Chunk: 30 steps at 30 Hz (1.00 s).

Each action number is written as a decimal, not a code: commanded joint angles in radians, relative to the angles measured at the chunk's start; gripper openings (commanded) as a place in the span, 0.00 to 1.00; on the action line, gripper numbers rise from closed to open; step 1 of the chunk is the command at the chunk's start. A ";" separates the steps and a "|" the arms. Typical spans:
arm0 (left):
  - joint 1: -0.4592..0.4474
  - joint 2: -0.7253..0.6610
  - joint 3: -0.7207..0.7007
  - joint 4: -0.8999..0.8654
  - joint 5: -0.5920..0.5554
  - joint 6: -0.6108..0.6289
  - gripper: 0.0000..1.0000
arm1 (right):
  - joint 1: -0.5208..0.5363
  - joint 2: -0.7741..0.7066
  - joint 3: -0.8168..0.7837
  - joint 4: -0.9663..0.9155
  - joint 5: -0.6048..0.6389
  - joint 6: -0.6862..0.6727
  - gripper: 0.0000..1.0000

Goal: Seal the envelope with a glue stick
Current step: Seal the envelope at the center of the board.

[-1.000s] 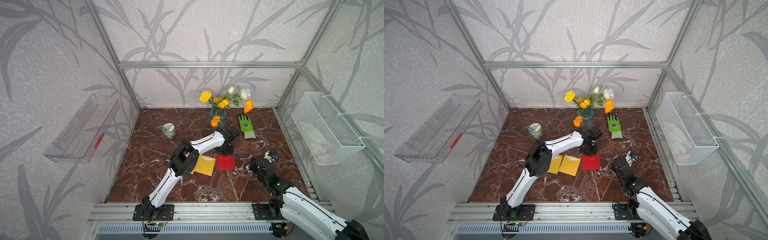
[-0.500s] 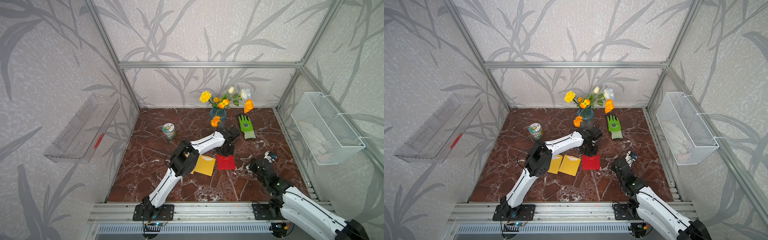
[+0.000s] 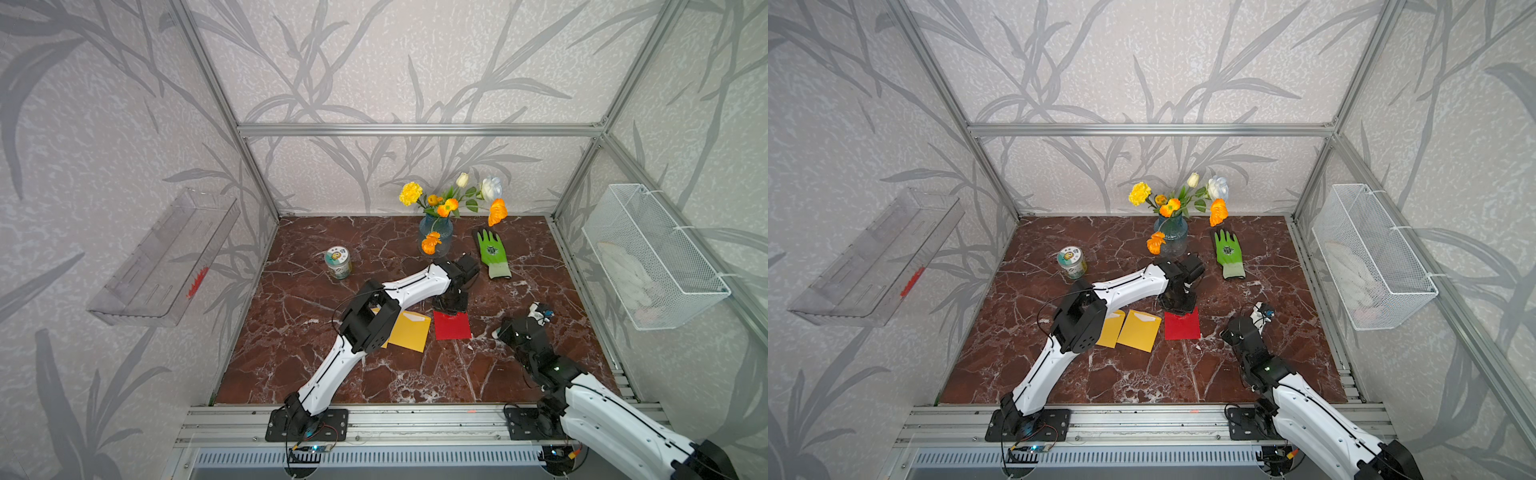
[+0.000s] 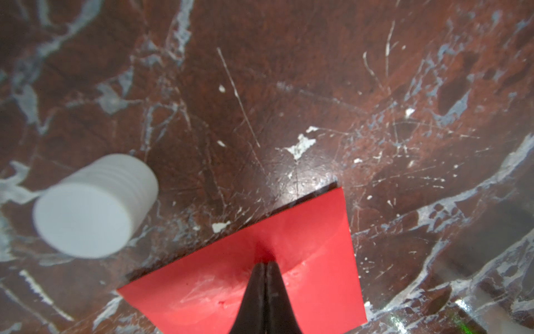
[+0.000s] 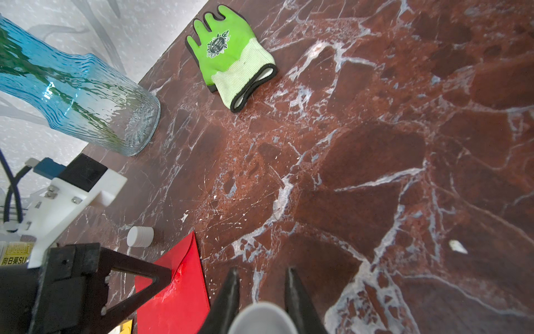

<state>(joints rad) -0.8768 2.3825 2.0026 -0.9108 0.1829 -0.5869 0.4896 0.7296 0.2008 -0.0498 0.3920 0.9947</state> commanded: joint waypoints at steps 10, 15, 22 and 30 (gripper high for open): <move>-0.012 0.090 -0.088 -0.048 -0.083 0.008 0.05 | -0.005 -0.002 0.029 0.001 0.018 -0.004 0.00; -0.021 0.121 -0.039 -0.108 -0.151 0.029 0.05 | -0.006 -0.006 0.030 0.001 0.018 -0.002 0.00; -0.032 0.169 -0.004 -0.145 -0.156 0.036 0.06 | -0.006 -0.013 0.025 0.002 0.021 -0.001 0.00; -0.039 0.212 0.043 -0.191 -0.166 0.044 0.08 | -0.005 -0.038 0.007 0.001 0.026 0.005 0.00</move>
<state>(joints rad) -0.9131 2.4439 2.1082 -1.0092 0.0483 -0.5617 0.4896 0.7094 0.2008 -0.0498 0.3923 0.9977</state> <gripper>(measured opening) 0.072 0.252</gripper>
